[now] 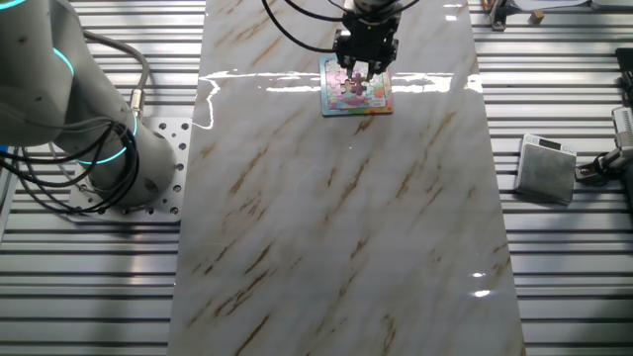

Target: Assemble one piece of a puzzle

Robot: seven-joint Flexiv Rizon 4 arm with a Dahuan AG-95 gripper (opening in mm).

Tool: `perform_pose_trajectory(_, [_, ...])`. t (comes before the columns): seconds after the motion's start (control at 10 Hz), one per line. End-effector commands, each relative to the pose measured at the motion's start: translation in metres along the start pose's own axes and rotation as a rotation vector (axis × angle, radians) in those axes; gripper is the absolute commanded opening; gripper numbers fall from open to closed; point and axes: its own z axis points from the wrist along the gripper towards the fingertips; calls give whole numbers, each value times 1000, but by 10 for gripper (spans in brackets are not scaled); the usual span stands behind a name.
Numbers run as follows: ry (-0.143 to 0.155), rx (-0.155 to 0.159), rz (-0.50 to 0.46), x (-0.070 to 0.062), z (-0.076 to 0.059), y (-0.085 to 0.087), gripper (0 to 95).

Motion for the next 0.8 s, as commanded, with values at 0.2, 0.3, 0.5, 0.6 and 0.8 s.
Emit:
perform_pose_trajectory(0.2, [-3, -1, -58, 1, -1, 1, 0])
perform_pose_trajectory(0.3, [-3, -3, -69, 1, -1, 1, 0])
perform_pose_trajectory(0.5, [1, -3, -78, 1, -1, 1, 0])
perform_pose_trajectory(0.6, [1, -3, -76, 1, -1, 1, 0])
perform_pose_trajectory(0.8, [-2, -2, -53, 1, -1, 1, 0])
